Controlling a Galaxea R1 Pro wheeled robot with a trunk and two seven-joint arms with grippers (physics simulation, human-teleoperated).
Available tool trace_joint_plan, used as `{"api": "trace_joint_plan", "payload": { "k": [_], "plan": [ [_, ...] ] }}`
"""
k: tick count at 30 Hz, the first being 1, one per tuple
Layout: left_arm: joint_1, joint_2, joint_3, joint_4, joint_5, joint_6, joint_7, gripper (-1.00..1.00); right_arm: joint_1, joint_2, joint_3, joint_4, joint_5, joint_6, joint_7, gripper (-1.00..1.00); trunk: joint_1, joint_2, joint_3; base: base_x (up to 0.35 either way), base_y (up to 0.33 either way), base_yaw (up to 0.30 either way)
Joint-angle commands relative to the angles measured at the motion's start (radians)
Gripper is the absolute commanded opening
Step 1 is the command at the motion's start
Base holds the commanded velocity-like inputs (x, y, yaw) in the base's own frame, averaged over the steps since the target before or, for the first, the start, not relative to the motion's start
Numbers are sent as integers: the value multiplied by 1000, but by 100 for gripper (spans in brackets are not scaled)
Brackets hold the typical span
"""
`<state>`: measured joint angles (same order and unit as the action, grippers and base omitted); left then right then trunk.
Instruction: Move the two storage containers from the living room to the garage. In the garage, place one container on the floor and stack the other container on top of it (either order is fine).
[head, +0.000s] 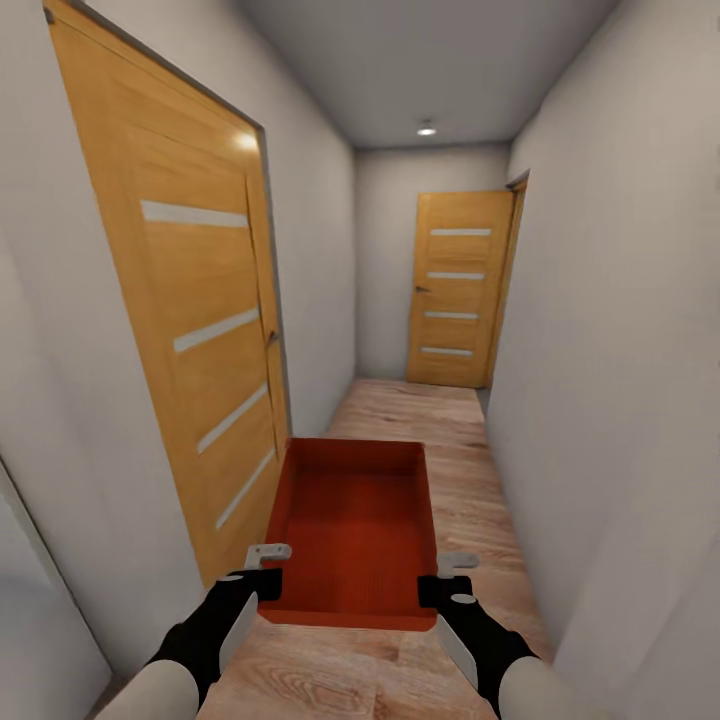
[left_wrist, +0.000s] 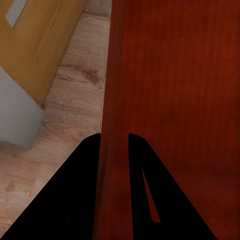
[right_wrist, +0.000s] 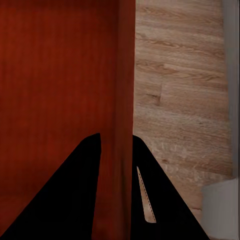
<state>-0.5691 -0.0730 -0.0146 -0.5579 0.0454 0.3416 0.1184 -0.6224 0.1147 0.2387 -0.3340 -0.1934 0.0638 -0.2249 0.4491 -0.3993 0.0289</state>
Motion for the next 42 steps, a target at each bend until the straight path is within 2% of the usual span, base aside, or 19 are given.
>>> {"api": "trace_joint_plan", "payload": {
  "k": [1,13,14,15,17,20,21,30,39,42],
  "plan": [
    [0,4,19,-4,-19,8,47,-100,0,-18,-12,-2,1,5,-10,-100,1,-1,0,323,0,-239],
    [0,5,21,-5,-19,8,47,-100,0,-18,-12,-2,1,5,-10,-100,1,-1,0,323,0,-188],
    [0,6,28,-4,-19,8,47,-100,0,-18,-12,-2,1,5,-10,-100,1,-1,0,323,0,-11],
    [0,7,73,-4,-19,8,46,-100,0,-18,-12,-2,1,5,-10,-100,1,-1,0,323,0,-3],
    [0,7,113,-5,-20,8,46,-100,0,-18,-12,-2,1,5,-10,-100,1,-1,0,323,0,-2],
    [0,6,137,-5,-21,7,46,-100,0,-18,-12,-2,1,5,-10,-100,1,-1,0,323,0,-1],
    [0,-3,-12,-9,5,-2,11,-100,0,-11,-3,-4,0,4,2,-100,1,-1,0,0,0,0],
    [1,0,-11,-10,5,-2,9,-100,0,-11,3,-14,-1,4,-9,-100,1,-1,0,0,0,0],
    [1,1,-17,-9,4,-1,9,-100,0,-10,78,-27,-70,4,-37,-100,1,-1,0,0,0,-1],
    [1,1,-18,-8,16,0,10,-100,0,-10,99,-31,-90,6,-45,-100,1,-1,0,0,0,-127]
  ]
}}
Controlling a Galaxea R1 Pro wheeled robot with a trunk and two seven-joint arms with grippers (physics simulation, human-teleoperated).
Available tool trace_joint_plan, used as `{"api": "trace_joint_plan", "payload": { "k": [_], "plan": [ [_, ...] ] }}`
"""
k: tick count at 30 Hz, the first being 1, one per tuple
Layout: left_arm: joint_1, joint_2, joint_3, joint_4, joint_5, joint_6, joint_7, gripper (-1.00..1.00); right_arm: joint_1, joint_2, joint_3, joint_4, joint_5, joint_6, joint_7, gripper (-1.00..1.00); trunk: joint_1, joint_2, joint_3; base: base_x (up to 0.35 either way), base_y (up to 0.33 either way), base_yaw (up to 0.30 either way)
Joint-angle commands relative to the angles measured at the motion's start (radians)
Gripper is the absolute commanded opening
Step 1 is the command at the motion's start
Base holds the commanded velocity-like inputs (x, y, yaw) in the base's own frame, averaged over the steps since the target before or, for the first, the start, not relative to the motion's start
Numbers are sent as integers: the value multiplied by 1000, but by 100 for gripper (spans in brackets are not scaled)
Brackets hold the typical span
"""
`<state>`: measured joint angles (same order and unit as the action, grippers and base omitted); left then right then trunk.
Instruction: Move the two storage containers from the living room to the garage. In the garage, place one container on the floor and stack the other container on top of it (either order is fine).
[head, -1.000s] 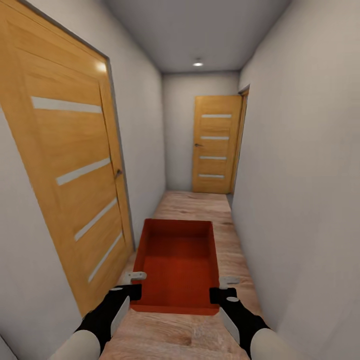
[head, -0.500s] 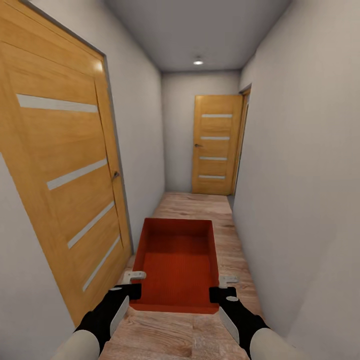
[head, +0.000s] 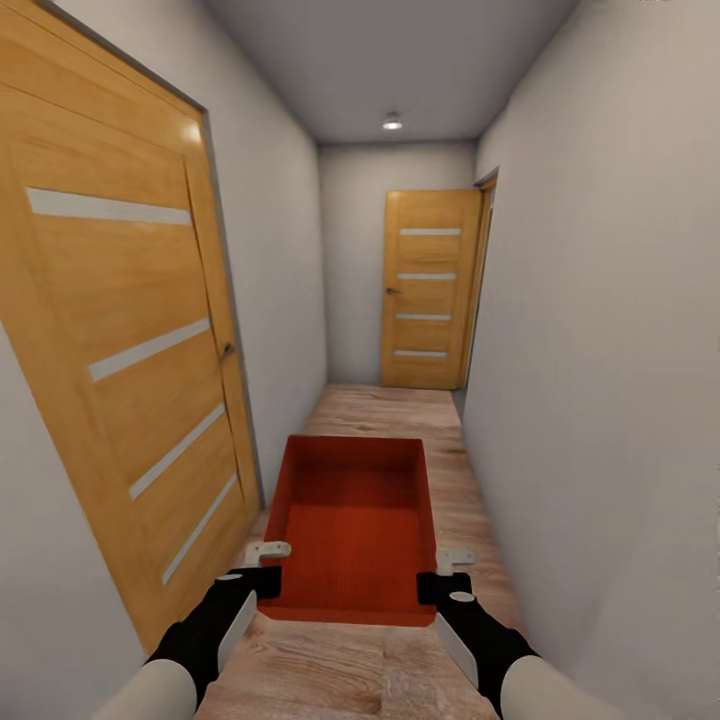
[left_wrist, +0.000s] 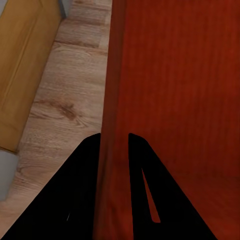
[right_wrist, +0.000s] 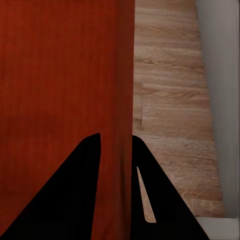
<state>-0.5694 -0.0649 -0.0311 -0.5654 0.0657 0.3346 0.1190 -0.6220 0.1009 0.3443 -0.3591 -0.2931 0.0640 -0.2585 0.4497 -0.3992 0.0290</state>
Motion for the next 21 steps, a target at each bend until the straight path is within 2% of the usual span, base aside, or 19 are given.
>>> {"api": "trace_joint_plan", "payload": {
  "k": [1,4,5,12,21],
  "plan": [
    [1,-6,-1,-1,1,6,10,-100,-1,3,3,-6,0,6,-14,-100,0,-1,0,0,0,-226],
    [1,-5,-3,-2,13,6,16,-100,-1,-1,34,-6,-32,5,-16,-100,0,-1,0,0,0,-235],
    [1,-8,0,-2,-17,7,18,-100,-1,3,-108,-6,101,5,-16,-100,0,-1,0,0,0,-213],
    [1,-9,0,-1,-17,8,22,-100,-1,3,-108,-6,100,4,-16,-100,0,-1,0,18,1,-56],
    [1,-8,0,2,-17,9,22,-100,-1,3,-108,-6,100,4,-16,-100,0,-1,0,277,88,-2]
  ]
}}
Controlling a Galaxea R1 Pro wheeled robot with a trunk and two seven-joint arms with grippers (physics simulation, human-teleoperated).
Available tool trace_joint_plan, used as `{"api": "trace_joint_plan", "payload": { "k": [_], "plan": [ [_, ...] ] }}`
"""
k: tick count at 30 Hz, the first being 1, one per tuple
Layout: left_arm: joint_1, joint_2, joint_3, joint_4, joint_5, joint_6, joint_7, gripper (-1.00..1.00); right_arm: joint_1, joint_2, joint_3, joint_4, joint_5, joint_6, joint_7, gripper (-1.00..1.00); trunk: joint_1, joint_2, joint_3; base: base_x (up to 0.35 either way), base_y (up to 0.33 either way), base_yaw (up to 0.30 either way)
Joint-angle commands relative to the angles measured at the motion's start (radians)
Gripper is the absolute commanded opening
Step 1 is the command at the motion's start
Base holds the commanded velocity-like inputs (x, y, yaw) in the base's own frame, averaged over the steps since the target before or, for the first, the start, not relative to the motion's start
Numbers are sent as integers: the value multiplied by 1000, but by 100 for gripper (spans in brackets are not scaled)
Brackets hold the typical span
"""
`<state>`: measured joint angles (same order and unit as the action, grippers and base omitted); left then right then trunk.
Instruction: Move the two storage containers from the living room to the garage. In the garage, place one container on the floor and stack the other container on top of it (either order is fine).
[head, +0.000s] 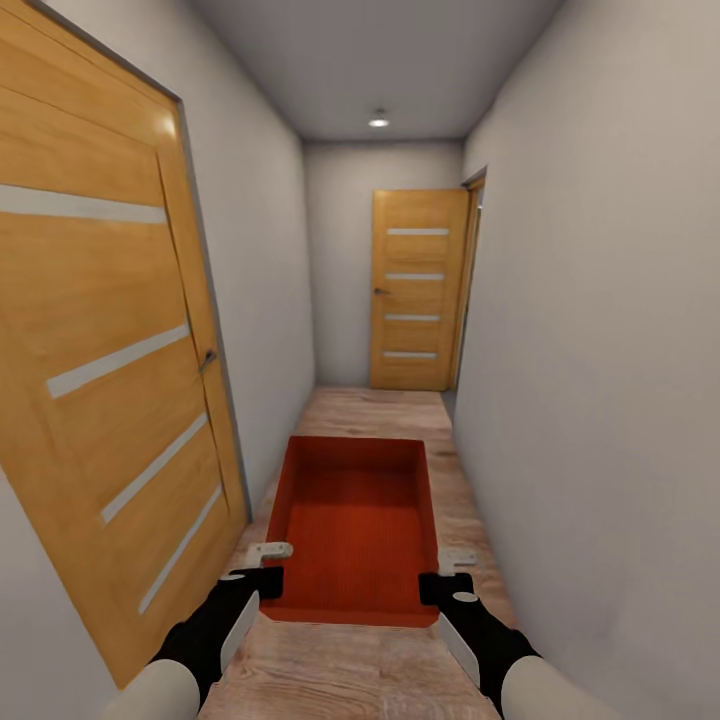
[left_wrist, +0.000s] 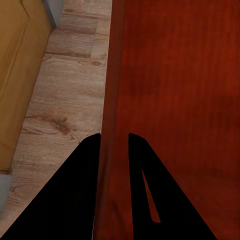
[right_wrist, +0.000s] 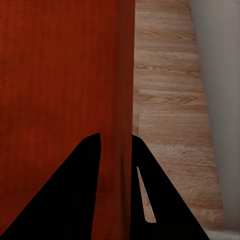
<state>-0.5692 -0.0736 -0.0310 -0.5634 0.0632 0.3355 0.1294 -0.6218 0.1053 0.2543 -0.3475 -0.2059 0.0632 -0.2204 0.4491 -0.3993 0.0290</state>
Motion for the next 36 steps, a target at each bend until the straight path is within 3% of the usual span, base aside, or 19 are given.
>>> {"api": "trace_joint_plan", "payload": {
  "k": [1,36],
  "plan": [
    [1,1,0,0,-14,8,11,-100,-1,-1,-18,-18,13,5,-54,-100,1,-1,0,311,107,0],
    [1,1,0,0,-14,8,12,-100,-1,0,-18,-18,11,4,-57,-100,1,-1,0,313,108,-21]
  ]
}}
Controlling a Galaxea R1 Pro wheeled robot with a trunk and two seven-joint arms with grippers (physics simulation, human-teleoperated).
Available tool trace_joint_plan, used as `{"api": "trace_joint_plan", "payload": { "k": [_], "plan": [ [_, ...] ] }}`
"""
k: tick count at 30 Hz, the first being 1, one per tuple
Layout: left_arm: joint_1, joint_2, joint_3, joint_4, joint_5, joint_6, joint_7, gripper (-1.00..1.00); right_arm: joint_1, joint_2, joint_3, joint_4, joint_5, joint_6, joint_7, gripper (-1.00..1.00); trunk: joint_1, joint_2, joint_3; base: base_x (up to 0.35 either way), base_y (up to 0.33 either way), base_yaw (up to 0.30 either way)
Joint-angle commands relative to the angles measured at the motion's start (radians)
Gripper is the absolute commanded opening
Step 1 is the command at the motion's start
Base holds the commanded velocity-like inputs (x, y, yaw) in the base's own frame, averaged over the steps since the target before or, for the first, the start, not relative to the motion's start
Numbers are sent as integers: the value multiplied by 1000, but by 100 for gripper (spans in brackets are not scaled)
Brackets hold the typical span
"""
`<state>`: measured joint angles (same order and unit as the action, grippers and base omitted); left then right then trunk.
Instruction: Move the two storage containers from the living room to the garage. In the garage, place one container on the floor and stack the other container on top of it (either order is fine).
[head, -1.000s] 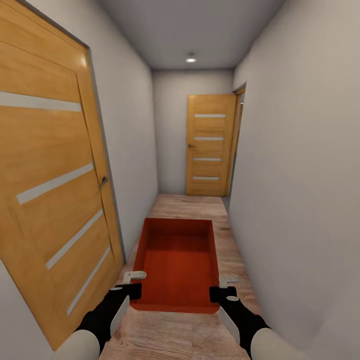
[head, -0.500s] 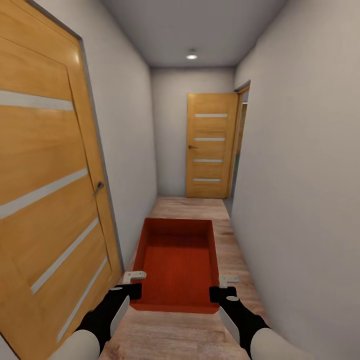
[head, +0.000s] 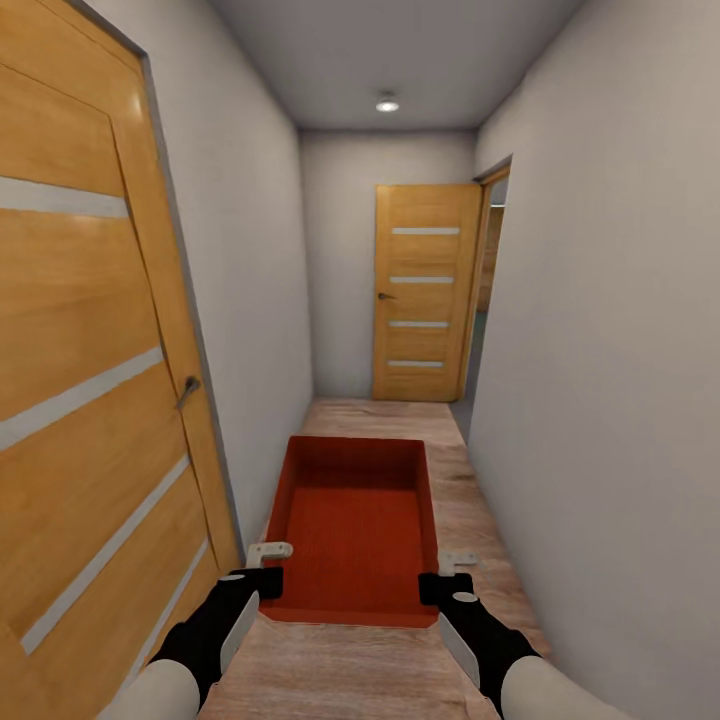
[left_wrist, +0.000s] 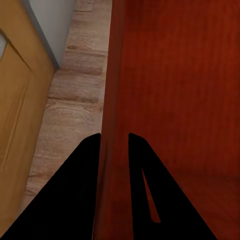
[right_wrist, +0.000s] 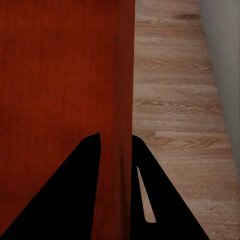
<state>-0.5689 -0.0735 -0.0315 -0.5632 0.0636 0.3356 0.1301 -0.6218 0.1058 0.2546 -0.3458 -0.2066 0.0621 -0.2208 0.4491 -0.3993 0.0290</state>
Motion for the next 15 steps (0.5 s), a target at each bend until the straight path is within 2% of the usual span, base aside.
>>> {"api": "trace_joint_plan", "payload": {
  "k": [1,15],
  "plan": [
    [1,1,1,0,-14,8,11,-100,-1,-1,-18,-19,12,5,-57,-100,1,-1,0,313,108,0],
    [0,0,1,-1,-13,8,11,-100,-1,-1,-18,-19,12,4,-56,-100,1,-1,0,310,103,0]
  ]
}}
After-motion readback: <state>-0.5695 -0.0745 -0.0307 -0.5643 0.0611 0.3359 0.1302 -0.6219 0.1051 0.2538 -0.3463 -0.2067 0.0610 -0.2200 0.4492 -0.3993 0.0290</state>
